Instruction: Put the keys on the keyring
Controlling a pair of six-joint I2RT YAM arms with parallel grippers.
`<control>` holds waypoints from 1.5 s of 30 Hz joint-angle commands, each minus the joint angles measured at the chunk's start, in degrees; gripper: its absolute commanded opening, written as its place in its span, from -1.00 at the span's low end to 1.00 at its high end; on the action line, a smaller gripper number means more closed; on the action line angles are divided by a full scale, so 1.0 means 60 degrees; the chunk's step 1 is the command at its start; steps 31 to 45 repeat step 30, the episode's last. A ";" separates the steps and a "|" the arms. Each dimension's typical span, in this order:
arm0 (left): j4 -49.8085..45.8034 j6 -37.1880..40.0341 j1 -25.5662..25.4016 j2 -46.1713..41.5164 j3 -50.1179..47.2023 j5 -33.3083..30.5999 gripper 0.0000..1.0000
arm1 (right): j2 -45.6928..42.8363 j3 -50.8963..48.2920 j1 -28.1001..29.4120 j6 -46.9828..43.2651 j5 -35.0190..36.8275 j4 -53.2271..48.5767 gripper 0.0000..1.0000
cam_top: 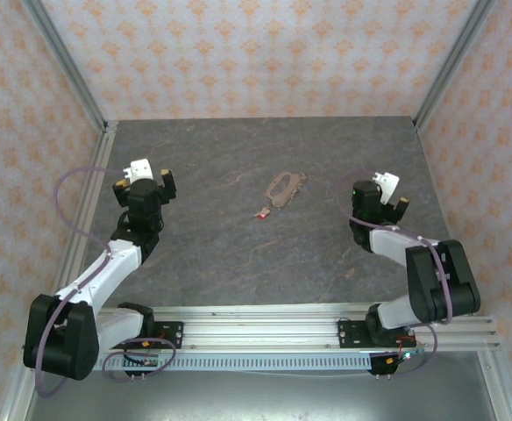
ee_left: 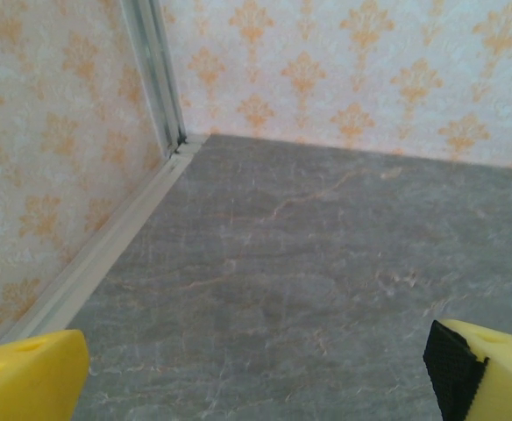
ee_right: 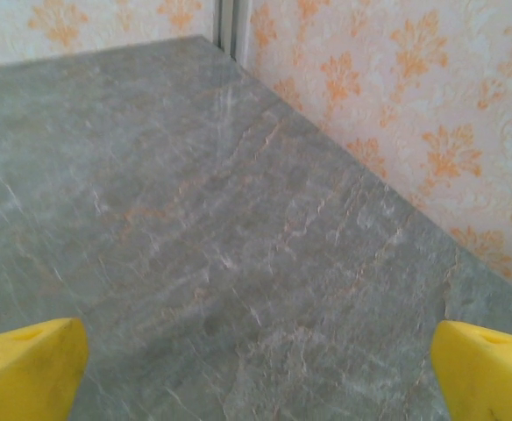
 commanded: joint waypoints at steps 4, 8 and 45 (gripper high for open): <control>0.2558 0.0626 0.0241 0.1362 -0.1181 0.0507 1.00 | 0.0237 -0.0894 -0.0376 -0.0496 -0.1515 0.2455 1.00; 0.4497 0.0428 0.0595 0.2768 -0.1825 0.1169 1.00 | 0.0963 -0.1580 -0.0884 -0.0582 -0.3105 0.4451 0.97; 0.4247 0.0416 0.0782 0.3538 -0.1348 0.1584 1.00 | 0.0687 -0.1164 -0.1184 -0.0590 -0.4130 0.3136 0.99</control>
